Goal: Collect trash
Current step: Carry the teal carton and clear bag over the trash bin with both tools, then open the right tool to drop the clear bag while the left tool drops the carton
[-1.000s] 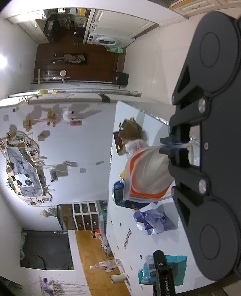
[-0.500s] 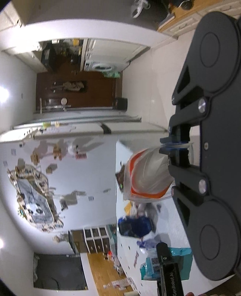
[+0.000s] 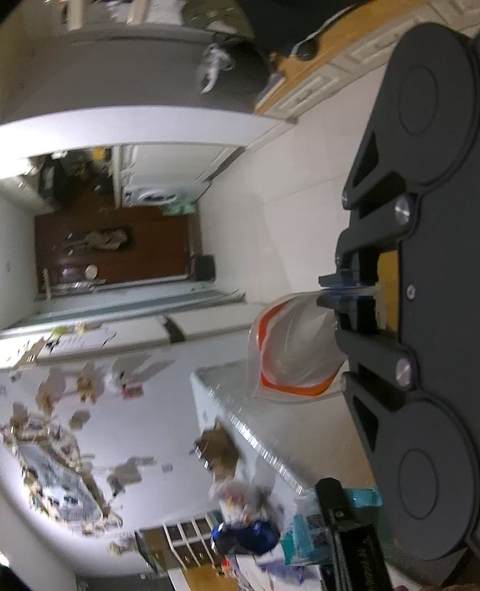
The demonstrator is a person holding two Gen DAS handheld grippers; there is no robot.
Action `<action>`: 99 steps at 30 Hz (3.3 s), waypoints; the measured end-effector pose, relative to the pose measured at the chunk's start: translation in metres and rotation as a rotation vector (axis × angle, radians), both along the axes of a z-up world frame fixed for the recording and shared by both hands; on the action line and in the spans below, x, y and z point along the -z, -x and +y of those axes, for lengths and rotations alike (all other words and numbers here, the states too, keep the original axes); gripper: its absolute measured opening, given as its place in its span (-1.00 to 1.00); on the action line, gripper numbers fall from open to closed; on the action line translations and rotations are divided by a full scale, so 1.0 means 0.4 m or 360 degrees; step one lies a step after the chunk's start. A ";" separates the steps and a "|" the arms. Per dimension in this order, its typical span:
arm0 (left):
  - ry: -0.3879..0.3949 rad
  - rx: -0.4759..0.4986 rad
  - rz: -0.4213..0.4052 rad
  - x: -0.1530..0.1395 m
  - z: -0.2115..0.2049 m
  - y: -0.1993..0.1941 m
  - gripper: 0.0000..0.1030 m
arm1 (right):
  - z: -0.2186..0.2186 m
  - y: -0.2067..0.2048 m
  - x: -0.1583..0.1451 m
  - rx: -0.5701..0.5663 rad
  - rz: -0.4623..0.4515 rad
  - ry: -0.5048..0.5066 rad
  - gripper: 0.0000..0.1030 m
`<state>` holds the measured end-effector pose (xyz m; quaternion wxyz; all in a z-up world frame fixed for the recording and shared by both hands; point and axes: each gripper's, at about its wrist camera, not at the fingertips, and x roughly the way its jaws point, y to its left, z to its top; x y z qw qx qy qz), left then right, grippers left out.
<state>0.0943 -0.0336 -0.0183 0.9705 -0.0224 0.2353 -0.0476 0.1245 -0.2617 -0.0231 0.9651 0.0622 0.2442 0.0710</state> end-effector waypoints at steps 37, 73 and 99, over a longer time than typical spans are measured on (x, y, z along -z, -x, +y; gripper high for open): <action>-0.0016 0.0342 0.0717 0.508 -0.165 -0.379 0.16 | -0.095 -0.279 0.513 0.0319 0.0834 -0.0286 -0.90; -0.0037 0.0382 0.0893 0.512 -0.169 -0.442 0.66 | -0.105 -0.264 0.380 0.0197 0.0913 -0.0010 -0.02; -0.0122 0.0293 0.0945 0.422 -0.129 -0.358 1.00 | -0.104 -0.189 0.318 0.0096 0.0812 0.0166 0.46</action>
